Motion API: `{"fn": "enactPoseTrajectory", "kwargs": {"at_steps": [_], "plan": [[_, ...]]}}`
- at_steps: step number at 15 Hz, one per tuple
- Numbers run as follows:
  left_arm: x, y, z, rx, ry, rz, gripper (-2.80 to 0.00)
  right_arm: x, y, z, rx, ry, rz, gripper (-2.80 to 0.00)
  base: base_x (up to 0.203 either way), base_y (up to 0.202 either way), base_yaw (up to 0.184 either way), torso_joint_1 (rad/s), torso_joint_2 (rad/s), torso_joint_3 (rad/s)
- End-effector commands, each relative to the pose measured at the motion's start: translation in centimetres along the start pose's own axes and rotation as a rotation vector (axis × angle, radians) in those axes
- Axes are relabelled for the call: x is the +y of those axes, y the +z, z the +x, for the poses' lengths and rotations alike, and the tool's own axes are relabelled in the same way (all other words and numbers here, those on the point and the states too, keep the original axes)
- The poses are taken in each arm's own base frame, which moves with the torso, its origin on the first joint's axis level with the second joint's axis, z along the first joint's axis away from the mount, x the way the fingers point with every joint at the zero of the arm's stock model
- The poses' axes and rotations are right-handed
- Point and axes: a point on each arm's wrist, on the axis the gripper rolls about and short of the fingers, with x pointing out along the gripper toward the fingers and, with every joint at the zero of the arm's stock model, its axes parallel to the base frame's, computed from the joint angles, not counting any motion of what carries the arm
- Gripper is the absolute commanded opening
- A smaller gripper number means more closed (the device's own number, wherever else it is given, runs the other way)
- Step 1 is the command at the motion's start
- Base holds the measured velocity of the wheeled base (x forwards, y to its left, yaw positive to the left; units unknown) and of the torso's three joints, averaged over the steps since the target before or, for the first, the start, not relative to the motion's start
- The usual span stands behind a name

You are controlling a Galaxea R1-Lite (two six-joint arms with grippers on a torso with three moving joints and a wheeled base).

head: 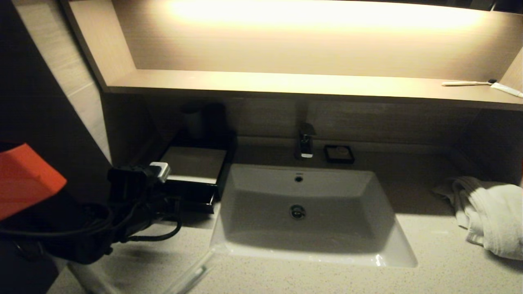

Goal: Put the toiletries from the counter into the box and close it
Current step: Open the drawer

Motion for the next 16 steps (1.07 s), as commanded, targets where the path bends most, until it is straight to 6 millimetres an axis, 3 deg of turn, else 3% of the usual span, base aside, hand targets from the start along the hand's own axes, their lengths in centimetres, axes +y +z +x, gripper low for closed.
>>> {"fn": "enactPoseTrajectory", "kwargs": {"at_steps": [1,16], "plan": [[0.0,-0.1,-0.5,-0.002,-0.001,0.0,-2.8,0.0,0.0,0.0,-0.001,0.0,-0.001,-2.8,0.0,0.0,0.0,0.0,0.0,0.0],[0.0,-3.0,-4.3,0.042,0.0,0.0,-2.8,0.0,0.0,0.0,0.0,0.0,-0.001,-2.8,0.0,0.0,0.0,0.0,0.0,0.0]]}}
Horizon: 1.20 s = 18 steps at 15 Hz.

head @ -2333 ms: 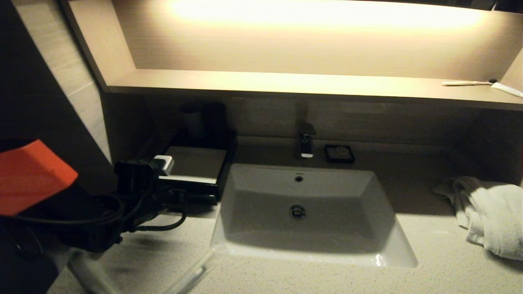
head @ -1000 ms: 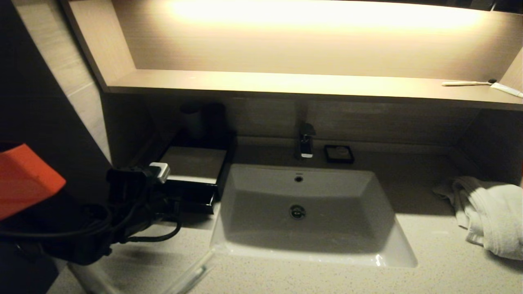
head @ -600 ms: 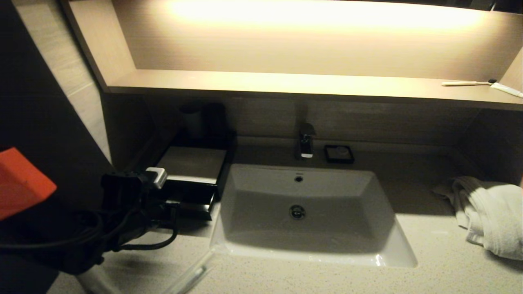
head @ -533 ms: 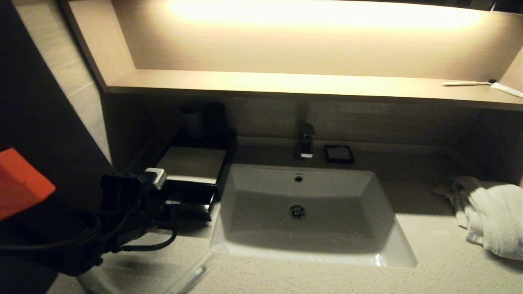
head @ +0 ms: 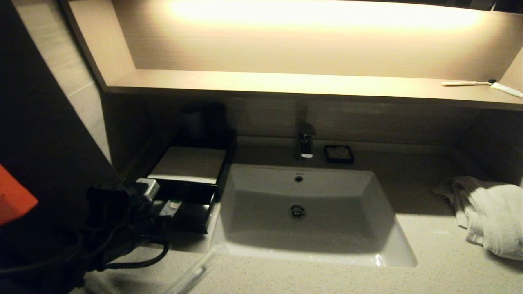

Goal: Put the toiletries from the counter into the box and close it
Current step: Open the drawer

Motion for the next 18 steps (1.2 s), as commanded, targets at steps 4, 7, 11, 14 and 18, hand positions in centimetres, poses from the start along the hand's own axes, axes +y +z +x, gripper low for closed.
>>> {"fn": "enactPoseTrajectory", "kwargs": {"at_steps": [4,7,11,14,18], "plan": [[0.0,-1.4,-1.2,0.0,-0.001,0.002,-2.8,0.0,0.0,0.0,0.0,-0.001,0.0,-2.8,0.0,0.0,0.0,0.0,0.0,0.0],[0.0,-1.5,-1.5,-0.005,-0.001,0.002,-2.8,0.0,0.0,0.0,0.0,0.0,0.0,-2.8,0.0,0.0,0.0,0.0,0.0,0.0],[0.0,-1.2,-1.8,-0.023,0.0,0.0,-2.8,0.0,0.0,0.0,0.0,0.0,0.0,-2.8,0.0,0.0,0.0,0.0,0.0,0.0],[0.2,0.3,-2.2,-0.089,0.007,-0.005,-2.8,0.0,0.0,0.0,0.0,0.0,0.0,-2.8,0.0,0.0,0.0,0.0,0.0,0.0],[0.2,1.9,-3.4,-0.172,0.008,-0.004,-2.8,0.0,0.0,0.0,0.0,0.0,0.0,-2.8,0.0,0.0,0.0,0.0,0.0,0.0]]}}
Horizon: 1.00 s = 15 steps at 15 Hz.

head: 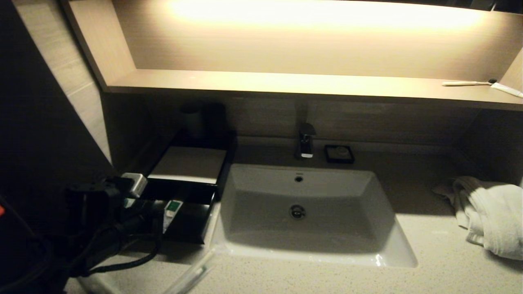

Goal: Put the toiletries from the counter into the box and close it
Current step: Open the drawer, then pick up the bathroom toiletry

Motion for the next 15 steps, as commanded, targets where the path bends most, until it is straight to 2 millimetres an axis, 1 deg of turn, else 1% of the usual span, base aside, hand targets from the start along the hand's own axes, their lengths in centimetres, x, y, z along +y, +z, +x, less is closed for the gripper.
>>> {"fn": "enactPoseTrajectory", "kwargs": {"at_steps": [1,2,3,5,8,11,13,15], "plan": [[0.0,1.1,-0.8,-0.059,0.0,0.0,-2.8,0.0,0.0,0.0,-0.001,0.001,0.0,-2.8,0.0,0.0,0.0,0.0,0.0,0.0],[0.0,1.4,-1.3,-0.076,0.0,0.001,-2.8,0.0,0.0,0.0,0.0,0.001,0.0,-2.8,0.0,0.0,0.0,0.0,0.0,0.0],[0.0,1.9,-2.3,-0.099,0.0,0.002,-2.8,0.0,0.0,0.0,-0.001,0.001,0.0,-2.8,0.0,0.0,0.0,0.0,0.0,0.0],[0.0,2.2,-4.3,-0.103,-0.008,0.007,-2.8,0.0,0.0,0.0,0.0,-0.001,0.0,-2.8,0.0,0.0,0.0,0.0,0.0,0.0],[-0.2,2.1,-8.3,-0.084,-0.075,0.014,-2.8,0.0,0.0,0.0,0.0,0.0,0.0,-2.8,0.0,0.0,0.0,0.0,0.0,0.0],[-0.4,1.1,-12.4,-0.029,-0.165,0.024,-2.8,0.0,0.0,0.0,0.0,0.001,0.0,-2.8,0.0,0.0,0.0,0.0,0.0,0.0],[-0.6,-0.1,-15.0,0.002,-0.218,0.046,-2.8,0.0,0.0,0.0,0.0,0.001,0.0,-2.8,0.0,0.0,0.0,0.0,0.0,0.0],[-0.6,-1.4,-17.3,0.025,-0.247,0.071,-2.8,0.0,0.0,0.0,0.0,0.001,0.0,-2.8,0.0,0.0,0.0,0.0,0.0,0.0]]}}
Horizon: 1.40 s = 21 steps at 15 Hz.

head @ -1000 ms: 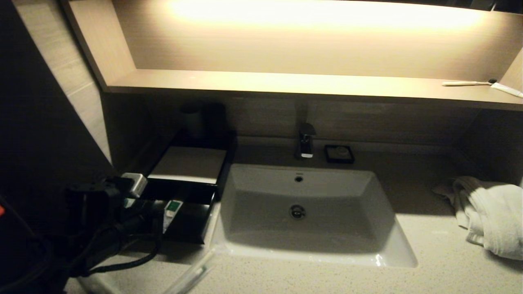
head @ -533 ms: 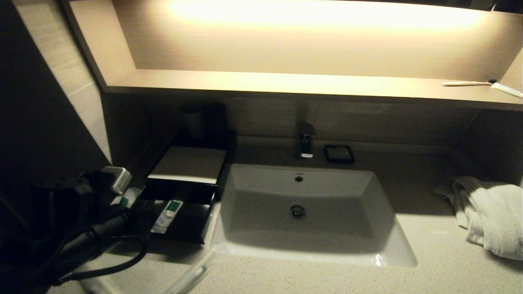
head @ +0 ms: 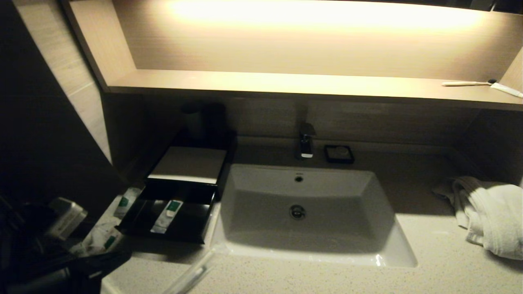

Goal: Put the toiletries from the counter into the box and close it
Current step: Pick up the bathroom toiletry

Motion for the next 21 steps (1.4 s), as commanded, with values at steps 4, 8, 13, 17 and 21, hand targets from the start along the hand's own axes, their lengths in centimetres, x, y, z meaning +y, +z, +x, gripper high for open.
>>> {"fn": "enactPoseTrajectory", "kwargs": {"at_steps": [4,8,13,17,21], "plan": [[-1.8,-4.5,-5.1,0.03,-0.094,0.091,-2.8,0.0,0.0,0.0,0.0,0.0,0.0,-2.8,0.0,0.0,0.0,0.0,0.0,0.0],[-2.0,-6.8,-4.8,0.107,-0.153,0.163,-2.8,0.0,0.0,0.0,0.0,0.0,0.0,-2.8,0.0,0.0,0.0,0.0,0.0,0.0],[-2.3,-7.3,-4.4,0.203,-0.242,0.241,-2.8,0.0,0.0,0.0,0.0,0.0,0.0,-2.8,0.0,0.0,0.0,0.0,0.0,0.0],[-2.1,-6.8,-2.7,0.318,-0.256,0.281,-2.8,0.0,0.0,0.0,0.0,0.0,0.0,-2.8,0.0,0.0,0.0,0.0,0.0,0.0],[-1.8,-5.4,-1.3,0.383,-0.223,0.305,-2.8,0.0,0.0,0.0,0.0,0.0,0.0,-2.8,0.0,0.0,0.0,0.0,0.0,0.0]]}}
